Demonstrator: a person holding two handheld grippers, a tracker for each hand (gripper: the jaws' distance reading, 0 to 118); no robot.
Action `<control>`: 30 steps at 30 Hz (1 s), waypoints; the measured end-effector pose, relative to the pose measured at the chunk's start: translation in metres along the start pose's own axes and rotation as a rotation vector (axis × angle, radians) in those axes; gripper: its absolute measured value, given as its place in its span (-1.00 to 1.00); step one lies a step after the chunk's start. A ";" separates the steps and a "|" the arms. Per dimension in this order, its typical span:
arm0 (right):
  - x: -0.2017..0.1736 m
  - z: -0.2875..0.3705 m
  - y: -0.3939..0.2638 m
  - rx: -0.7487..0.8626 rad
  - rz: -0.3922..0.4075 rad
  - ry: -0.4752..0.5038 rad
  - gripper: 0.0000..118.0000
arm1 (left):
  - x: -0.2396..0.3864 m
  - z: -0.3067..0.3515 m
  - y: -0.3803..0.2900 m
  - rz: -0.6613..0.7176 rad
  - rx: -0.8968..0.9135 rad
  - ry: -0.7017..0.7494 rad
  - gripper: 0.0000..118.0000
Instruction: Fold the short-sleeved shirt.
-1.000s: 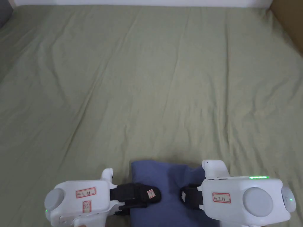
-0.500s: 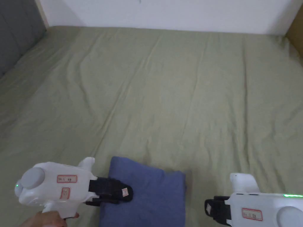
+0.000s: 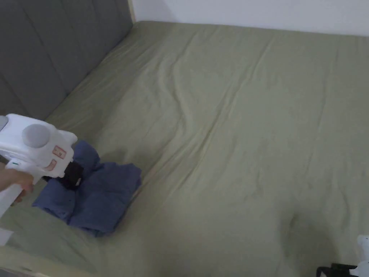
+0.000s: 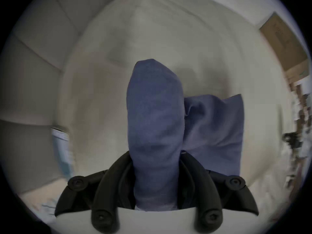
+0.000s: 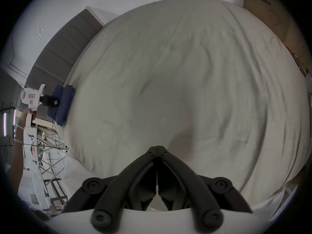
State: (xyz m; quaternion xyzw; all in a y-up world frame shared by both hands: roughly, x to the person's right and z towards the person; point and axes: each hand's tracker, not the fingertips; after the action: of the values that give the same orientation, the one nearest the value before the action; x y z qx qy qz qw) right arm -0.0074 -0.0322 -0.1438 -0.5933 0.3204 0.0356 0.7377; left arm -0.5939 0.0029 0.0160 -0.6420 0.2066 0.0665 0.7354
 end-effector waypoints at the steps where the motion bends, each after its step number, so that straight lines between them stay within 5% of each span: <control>1: -0.004 -0.002 0.000 -0.004 0.003 0.008 -1.00 | -0.012 -0.009 0.004 -0.006 0.004 0.041 -0.27; 4: -0.015 -0.010 0.002 -0.024 0.029 0.013 -1.00 | -0.032 -0.019 0.006 -0.009 -0.005 0.171 0.53; 10: -0.016 -0.010 0.001 -0.032 0.057 0.007 -1.00 | -0.025 0.020 -0.015 0.120 0.070 0.164 0.75; 13: -0.009 -0.005 -0.003 -0.029 0.049 0.007 -1.00 | -0.016 0.051 -0.021 0.143 0.194 0.098 0.38; 18: 0.009 0.008 -0.013 -0.003 0.021 0.017 -1.00 | 0.031 0.098 -0.038 0.193 0.329 -0.257 -1.00; 30: 0.049 0.055 -0.023 0.154 -0.017 0.052 -1.00 | 0.223 0.158 -0.080 0.131 0.507 -0.393 -1.00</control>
State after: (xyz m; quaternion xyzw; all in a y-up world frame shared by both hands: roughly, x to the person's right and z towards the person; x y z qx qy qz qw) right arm 0.0653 -0.0059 -0.1443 -0.5384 0.3361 -0.0109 0.7727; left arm -0.3280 0.1057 0.0170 -0.3987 0.1115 0.1829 0.8917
